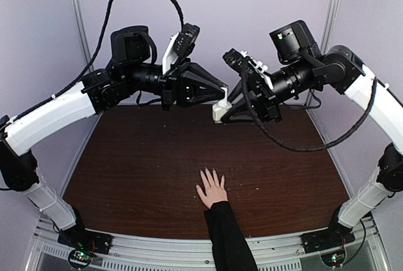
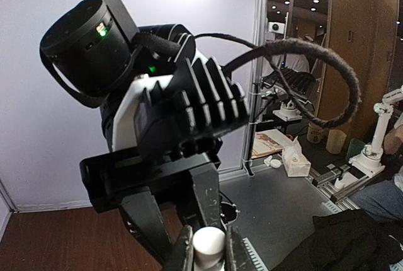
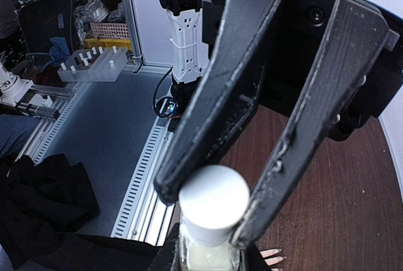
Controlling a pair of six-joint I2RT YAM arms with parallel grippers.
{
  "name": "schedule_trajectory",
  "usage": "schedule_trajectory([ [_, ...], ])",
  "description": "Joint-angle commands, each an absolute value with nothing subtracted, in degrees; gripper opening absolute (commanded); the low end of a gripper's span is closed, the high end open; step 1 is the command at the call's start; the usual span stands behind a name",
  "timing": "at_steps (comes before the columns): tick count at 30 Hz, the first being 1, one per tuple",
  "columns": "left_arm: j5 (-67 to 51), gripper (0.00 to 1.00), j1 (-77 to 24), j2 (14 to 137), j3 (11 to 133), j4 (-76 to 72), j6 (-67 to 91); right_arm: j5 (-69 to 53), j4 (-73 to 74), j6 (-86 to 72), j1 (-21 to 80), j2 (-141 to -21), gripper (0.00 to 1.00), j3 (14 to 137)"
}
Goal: Paint the nails
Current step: Screw the nail polish bottle cap onto the nail polish bottle.
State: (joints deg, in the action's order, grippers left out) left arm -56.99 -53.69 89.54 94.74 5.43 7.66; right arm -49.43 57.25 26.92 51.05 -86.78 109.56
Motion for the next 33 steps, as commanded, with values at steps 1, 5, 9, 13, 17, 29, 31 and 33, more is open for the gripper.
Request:
schedule_trajectory([
  [1, -61.4, 0.0, -54.2, 93.5, 95.1, 7.2, 9.3, -58.6, 50.9, 28.1, 52.2, -86.6, 0.0, 114.7],
  [5, -65.1, 0.0, -54.2, 94.7, 96.1, 6.3, 10.6, -61.5, 50.4, 27.5, 52.2, -87.2, 0.0, 115.6],
  [9, -66.4, 0.0, -54.1, 95.3, 96.5, 5.7, 11.2, -64.4, 48.3, 25.9, 52.2, -87.4, 0.0, 114.8],
  [13, -66.9, 0.0, -53.8, 95.6, 96.6, 4.9, 11.9, -64.5, 47.4, 25.2, 52.2, -87.0, 0.0, 113.2],
  [17, -65.1, 0.08, -52.4, 94.1, 95.5, 3.7, 12.7, -60.8, 47.4, 25.5, 52.1, -85.7, 0.0, 111.5],
  [29, -43.7, 0.5, -44.6, 80.7, 84.4, -5.3, 14.7, -41.6, 37.3, 17.1, 46.9, -81.4, 0.0, 98.8],
  [31, -38.1, 0.51, -44.6, 79.8, 83.6, -5.0, 14.2, -34.0, 36.2, 15.1, 46.6, -81.8, 0.0, 98.5],
  [33, -31.6, 0.51, -44.6, 79.4, 82.6, -5.0, 14.6, -26.4, 35.3, 13.1, 46.6, -82.4, 0.0, 98.6],
])
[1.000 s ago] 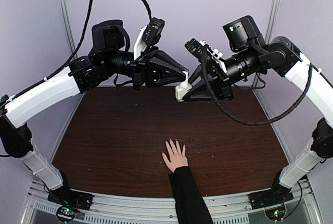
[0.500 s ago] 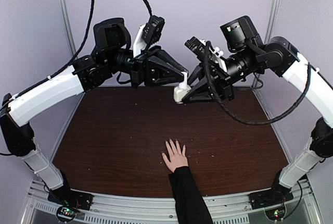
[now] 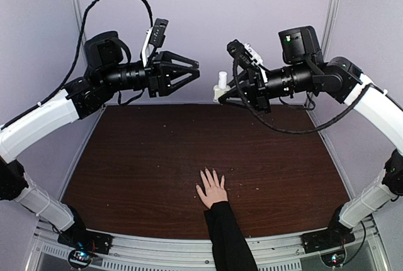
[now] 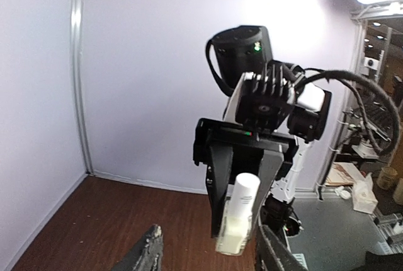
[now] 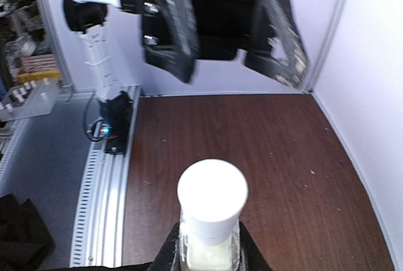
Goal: Paint the nails
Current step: Screw the nail polish bottle cap onto the nail polish bottle.
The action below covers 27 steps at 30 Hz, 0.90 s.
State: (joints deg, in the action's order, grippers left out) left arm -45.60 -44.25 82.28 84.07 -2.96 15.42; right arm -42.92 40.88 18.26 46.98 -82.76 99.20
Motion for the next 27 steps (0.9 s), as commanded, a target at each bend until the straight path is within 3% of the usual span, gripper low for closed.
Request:
schedule_trajectory([
  [1, -28.8, 0.51, -44.8, 79.4, 82.4, -5.0, 14.8, -23.7, 34.7, 12.2, 46.6, -82.8, 0.0, 98.5],
  [12, -8.9, 0.51, -52.8, 86.7, 90.0, 1.9, 9.4, -4.7, 32.7, 6.6, 48.9, -86.8, 0.0, 99.1],
  [27, -3.9, 0.38, -54.1, 91.6, 94.6, 3.8, 10.4, -0.6, 32.7, 6.6, 51.3, -88.6, 0.0, 99.7],
])
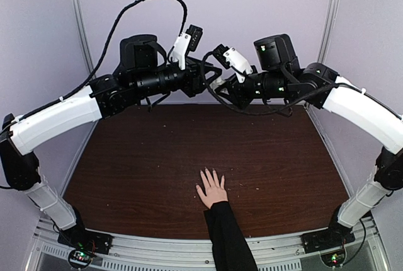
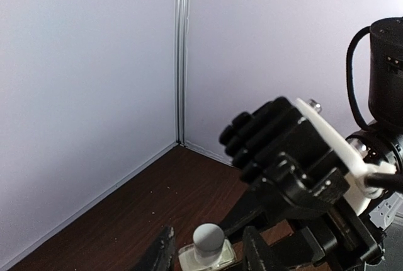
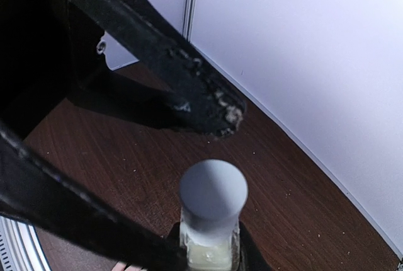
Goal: Paint the nails
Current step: Screw the nail polish bottle cap onto the nail polish bottle.
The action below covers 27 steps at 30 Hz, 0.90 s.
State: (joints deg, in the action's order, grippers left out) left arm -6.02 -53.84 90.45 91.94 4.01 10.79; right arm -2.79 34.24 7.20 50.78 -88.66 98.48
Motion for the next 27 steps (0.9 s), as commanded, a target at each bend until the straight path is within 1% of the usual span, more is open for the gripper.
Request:
schedule_trajectory([
  [1, -3.8, 0.38, -54.1, 91.7, 95.0, 4.2, 10.4, -0.5, 32.7, 6.5, 51.4, -88.6, 0.0, 99.8],
  [7, -4.5, 0.37, -54.1, 92.7, 96.1, 5.0, 10.5, -0.4, 33.1, 6.9, 51.7, -88.6, 0.0, 100.2],
  [11, -5.3, 0.41, -54.1, 93.5, 97.2, 6.2, 10.5, -0.3, 33.5, 7.2, 51.8, -88.9, 0.0, 100.7],
  [15, -5.2, 0.39, -54.1, 93.7, 97.5, 6.5, 10.6, -0.3, 33.6, 7.4, 51.9, -88.9, 0.0, 100.7],
  [17, -5.3, 0.35, -54.1, 93.7, 97.4, 6.4, 10.6, -0.3, 33.6, 7.5, 52.0, -88.9, 0.0, 100.7],
  [21, -5.9, 0.19, -54.1, 93.2, 97.1, 6.3, 10.5, -0.4, 34.1, 8.1, 52.1, -88.8, 0.0, 100.8],
  [24, -7.5, 0.12, -54.1, 93.0, 96.8, 6.4, 10.2, -1.4, 34.2, 8.8, 52.1, -88.4, 0.0, 100.6],
  [27, -10.2, 0.07, -54.1, 92.9, 96.7, 7.2, 9.9, -3.4, 33.9, 9.6, 51.9, -87.4, 0.0, 100.2],
])
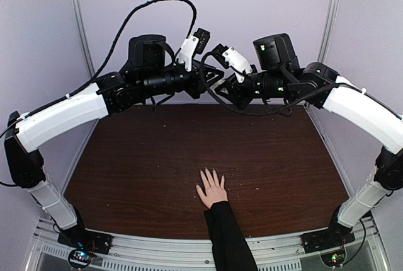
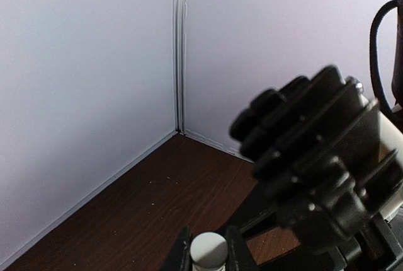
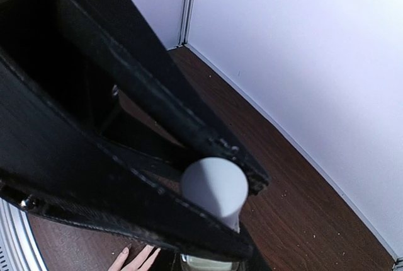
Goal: Paint the nails
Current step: Screw the nail polish bottle cap onto the nail polish bottle.
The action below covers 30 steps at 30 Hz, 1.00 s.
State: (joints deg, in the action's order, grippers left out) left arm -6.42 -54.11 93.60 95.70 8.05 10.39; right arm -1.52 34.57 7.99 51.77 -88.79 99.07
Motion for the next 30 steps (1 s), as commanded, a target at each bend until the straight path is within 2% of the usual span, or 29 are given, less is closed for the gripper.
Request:
schedule_trajectory([
  [1, -11.1, 0.06, -54.1, 92.9, 96.7, 7.4, 9.9, -4.2, 33.9, 9.7, 51.9, -87.0, 0.0, 100.3],
  [9, -18.6, 0.0, -54.1, 93.3, 96.8, 9.7, 9.6, -19.5, 33.3, 12.1, 50.1, -84.8, 0.0, 100.4],
  [15, -24.6, 0.0, -54.1, 93.6, 96.8, 11.3, 9.6, -30.4, 35.6, 15.3, 49.2, -83.8, 0.0, 102.0],
  [30, -40.1, 0.0, -54.1, 94.7, 97.4, 12.9, 9.8, -45.8, 40.5, 20.4, 48.6, -83.0, 0.0, 104.4],
])
